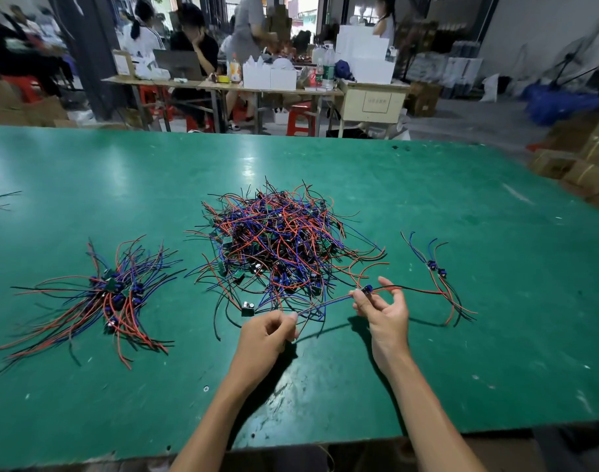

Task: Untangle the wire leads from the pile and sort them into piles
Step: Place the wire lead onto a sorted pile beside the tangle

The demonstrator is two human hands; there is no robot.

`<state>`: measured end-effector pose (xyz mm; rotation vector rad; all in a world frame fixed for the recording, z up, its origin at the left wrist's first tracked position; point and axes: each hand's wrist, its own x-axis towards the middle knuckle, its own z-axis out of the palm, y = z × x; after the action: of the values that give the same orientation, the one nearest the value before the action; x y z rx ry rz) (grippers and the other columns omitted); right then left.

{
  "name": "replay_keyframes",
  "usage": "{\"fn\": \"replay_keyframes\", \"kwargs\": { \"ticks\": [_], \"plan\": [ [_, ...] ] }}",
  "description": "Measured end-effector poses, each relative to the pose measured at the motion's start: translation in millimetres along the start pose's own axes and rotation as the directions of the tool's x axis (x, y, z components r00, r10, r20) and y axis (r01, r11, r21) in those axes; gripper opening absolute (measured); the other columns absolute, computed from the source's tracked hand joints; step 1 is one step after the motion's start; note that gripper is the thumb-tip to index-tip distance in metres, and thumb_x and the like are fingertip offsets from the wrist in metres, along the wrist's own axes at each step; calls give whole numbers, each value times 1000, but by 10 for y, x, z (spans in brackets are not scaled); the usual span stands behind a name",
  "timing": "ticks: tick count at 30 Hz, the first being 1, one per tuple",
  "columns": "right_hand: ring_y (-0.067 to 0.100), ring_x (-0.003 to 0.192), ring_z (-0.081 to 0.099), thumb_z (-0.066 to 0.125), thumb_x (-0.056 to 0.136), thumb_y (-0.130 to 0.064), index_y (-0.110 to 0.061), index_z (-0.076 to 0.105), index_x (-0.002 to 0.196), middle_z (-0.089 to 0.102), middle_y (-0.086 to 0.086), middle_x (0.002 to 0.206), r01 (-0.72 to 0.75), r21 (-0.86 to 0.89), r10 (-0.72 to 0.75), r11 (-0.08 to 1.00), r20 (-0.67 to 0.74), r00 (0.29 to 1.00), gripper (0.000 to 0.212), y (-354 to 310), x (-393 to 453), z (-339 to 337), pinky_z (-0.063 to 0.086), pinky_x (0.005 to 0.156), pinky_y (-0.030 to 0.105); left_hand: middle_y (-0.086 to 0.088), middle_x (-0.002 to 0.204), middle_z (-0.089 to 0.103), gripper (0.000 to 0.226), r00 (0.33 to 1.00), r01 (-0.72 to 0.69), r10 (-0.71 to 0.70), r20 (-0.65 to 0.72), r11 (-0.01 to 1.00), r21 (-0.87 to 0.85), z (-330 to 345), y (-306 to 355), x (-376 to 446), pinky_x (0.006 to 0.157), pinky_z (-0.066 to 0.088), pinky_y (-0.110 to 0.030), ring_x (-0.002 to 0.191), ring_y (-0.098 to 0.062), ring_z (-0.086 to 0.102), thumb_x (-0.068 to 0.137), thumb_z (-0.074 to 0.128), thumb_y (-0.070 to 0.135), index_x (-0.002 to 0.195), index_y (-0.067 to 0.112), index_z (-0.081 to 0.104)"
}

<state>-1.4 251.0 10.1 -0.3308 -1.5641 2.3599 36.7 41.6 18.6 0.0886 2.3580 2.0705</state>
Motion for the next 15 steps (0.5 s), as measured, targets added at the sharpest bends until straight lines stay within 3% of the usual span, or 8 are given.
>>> {"fn": "replay_keyframes", "kwargs": {
  "ticks": [5, 11, 15],
  "plan": [
    [13, 71, 71, 79, 75, -6, -14, 56, 118, 77, 13, 93, -82, 170, 70, 982, 72, 995, 50, -101, -11, -40, 56, 67, 18, -6, 61, 57, 35, 990, 30, -57, -130, 979, -202, -44, 1, 48, 40, 32, -17, 43, -9, 41, 103, 56, 27, 75, 7, 63],
    [19, 87, 77, 66, 90, 7, -10, 52, 111, 77, 18, 97, -118, 417, 135, 901, -13, 991, 30, -130, 6, -73, 59, 71, 18, -11, 62, 59, 36, 990, 12, -45, -133, 971, -241, -52, -10, 37, 35, 28, -18, 38, -12, 40, 105, 51, 26, 78, 5, 62],
    [16, 97, 75, 61, 94, 4, -8, 60, 118, 77, 10, 107, -155, 430, 159, 889, 28, 987, 27, -149, 16, -132, 59, 75, 17, -13, 60, 58, 37, 990, 2, -33, -134, 974, -228, -43, 7, 47, 36, 28, -17, 37, -14, 37, 106, 49, 23, 78, 3, 61]
  ]
}}
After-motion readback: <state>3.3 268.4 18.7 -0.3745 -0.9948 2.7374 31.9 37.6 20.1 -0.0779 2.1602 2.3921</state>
